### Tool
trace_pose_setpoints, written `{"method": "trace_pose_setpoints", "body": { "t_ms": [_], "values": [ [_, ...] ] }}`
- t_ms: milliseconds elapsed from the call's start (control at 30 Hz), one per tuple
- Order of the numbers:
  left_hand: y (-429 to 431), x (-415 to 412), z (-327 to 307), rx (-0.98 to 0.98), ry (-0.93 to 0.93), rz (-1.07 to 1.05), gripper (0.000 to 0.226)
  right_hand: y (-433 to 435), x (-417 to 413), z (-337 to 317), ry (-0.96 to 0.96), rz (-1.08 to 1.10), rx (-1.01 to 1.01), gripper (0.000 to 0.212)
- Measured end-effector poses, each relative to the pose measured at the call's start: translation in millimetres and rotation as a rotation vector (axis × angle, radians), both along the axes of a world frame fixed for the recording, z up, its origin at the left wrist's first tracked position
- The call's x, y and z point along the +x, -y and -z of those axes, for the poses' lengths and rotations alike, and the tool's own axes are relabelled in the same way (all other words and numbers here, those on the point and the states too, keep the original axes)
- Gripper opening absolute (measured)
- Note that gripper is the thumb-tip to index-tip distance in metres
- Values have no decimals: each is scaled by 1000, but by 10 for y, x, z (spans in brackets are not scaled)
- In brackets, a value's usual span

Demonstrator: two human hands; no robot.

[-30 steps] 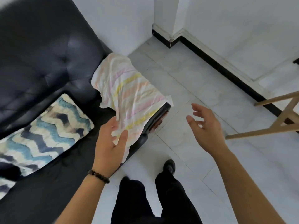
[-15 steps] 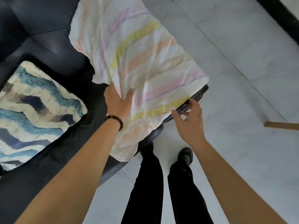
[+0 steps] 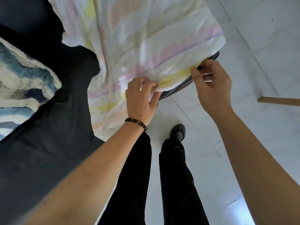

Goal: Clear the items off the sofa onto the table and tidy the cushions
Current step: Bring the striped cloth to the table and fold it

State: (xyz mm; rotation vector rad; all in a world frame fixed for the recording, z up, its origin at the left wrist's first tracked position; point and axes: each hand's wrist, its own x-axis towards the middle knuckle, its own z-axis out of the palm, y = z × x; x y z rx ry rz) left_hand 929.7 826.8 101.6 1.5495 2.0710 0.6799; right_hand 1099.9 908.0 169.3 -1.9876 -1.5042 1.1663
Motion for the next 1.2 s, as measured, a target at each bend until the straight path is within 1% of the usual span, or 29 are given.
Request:
{"method": "trace_pose_setpoints", "body": {
  "t_ms": [33,133,167,233,267,300,333,367,433,467,500,567,633,700,800,867,933,1100,1133,1200],
  "values": [
    [-7,-18,-60,-13,64,-80,19,-5,-6,-26,11,-48,19,19],
    [-40,-114,-294,-7,220,-358,23,31,-139,-68,101,-187,158,51],
    [-52,-162,-399,20,252,-395,22,58,-205,-69,121,-216,206,62],
    [-66,-242,-665,73,312,-399,17,92,-376,-78,160,-249,277,84],
    [-68,-276,-818,93,342,-401,13,83,-474,-90,202,-264,285,93],
    [-72,-290,-980,117,375,-415,10,61,-569,-94,254,-279,282,98],
    [-69,-310,-1127,143,383,-425,6,43,-654,-90,301,-289,279,95],
    [-66,-334,-1265,178,362,-428,6,25,-726,-81,328,-290,282,85],
    [-34,-435,-1467,251,287,-423,6,-27,-796,-78,347,-249,309,53],
    [-7,-507,-1528,269,236,-425,6,-65,-778,-101,350,-211,306,44],
    [22,-580,-1579,277,184,-440,10,-108,-723,-155,345,-174,280,43],
    [72,-669,-1746,273,131,-452,14,-183,-529,-357,343,-129,183,46],
    [112,-654,-2012,239,90,-382,6,-192,-293,-685,326,-128,120,47],
    [128,-587,-2331,207,80,-309,10,-128,-95,-1115,284,-103,131,44],
    [75,-482,-2901,187,72,-248,17,19,143,-1866,250,21,180,46],
    [4,-433,-3334,228,38,-169,23,123,284,-2399,251,118,246,47],
    [-80,-388,-3817,334,19,-83,30,239,421,-2941,264,203,367,45],
    [-367,-236,-4955,634,20,109,30,493,816,-4215,193,398,664,32],
    [-439,-184,-5148,695,9,144,31,544,919,-4428,200,423,741,31],
    [-567,-38,-5471,804,-15,212,30,677,1154,-4781,278,467,868,34]
  ]
}}
